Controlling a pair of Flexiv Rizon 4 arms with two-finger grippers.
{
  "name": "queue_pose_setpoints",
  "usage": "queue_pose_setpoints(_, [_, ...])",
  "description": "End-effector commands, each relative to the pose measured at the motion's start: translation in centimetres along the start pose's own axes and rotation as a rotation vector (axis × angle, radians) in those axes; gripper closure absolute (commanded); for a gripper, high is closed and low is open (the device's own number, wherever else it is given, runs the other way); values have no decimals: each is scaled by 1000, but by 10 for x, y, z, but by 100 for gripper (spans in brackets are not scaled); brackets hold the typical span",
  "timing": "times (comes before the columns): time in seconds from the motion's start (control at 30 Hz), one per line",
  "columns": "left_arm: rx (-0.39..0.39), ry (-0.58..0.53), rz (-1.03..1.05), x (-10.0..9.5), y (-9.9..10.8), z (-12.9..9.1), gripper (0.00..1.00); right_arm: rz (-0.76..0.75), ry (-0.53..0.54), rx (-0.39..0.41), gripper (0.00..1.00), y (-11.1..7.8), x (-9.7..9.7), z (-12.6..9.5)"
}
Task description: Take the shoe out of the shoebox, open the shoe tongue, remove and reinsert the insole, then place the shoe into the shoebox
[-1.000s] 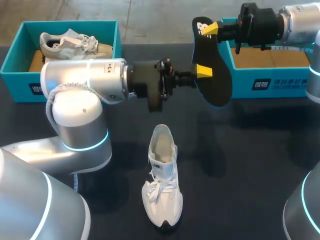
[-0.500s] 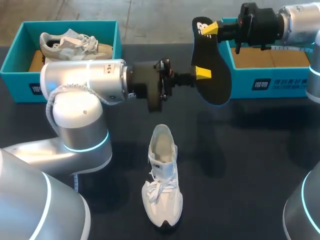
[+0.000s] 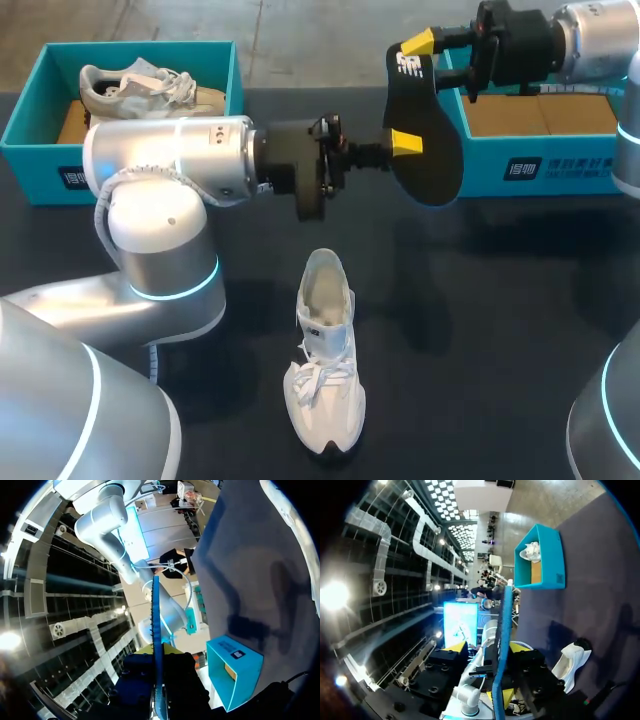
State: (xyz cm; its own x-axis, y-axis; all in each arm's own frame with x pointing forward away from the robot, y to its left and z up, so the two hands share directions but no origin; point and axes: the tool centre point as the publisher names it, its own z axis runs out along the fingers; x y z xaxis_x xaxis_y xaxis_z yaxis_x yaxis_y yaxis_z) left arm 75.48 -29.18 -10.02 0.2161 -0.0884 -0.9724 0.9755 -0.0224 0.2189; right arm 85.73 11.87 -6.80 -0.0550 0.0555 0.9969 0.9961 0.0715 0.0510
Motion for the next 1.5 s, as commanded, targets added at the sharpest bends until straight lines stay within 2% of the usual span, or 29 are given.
queue_pose_setpoints(0.03, [2, 2, 2, 0, 0, -4, 100, -2, 1, -25, 0, -5, -2, -2])
queue_pose_setpoints(0.3, [-22, 41, 19, 5, 0, -26, 100, 9, 7, -71, 0, -23, -10, -8])
queue_pose_setpoints(0.6, [-23, 109, 34, 19, 0, -67, 100, 25, 1, -102, 0, -52, -17, -10])
queue_pose_setpoints(0.87, [-6, 142, 7, 34, -5, -93, 100, 6, 20, -125, 0, -72, -19, -3])
queue_pose_setpoints(1.03, [5, 123, -25, 42, -9, -110, 100, -11, 31, -145, 0, -84, -21, 3])
queue_pose_setpoints(1.1, [17, 114, -39, 43, -11, -117, 100, -11, 31, -145, 0, -84, -21, 3])
queue_pose_setpoints(1.17, [63, 151, -12, 42, -14, -126, 100, -11, 31, -145, 0, -84, -21, 3])
queue_pose_setpoints(1.5, [63, 151, -12, 42, -14, -126, 100, -11, 31, -145, 0, -84, -21, 3])
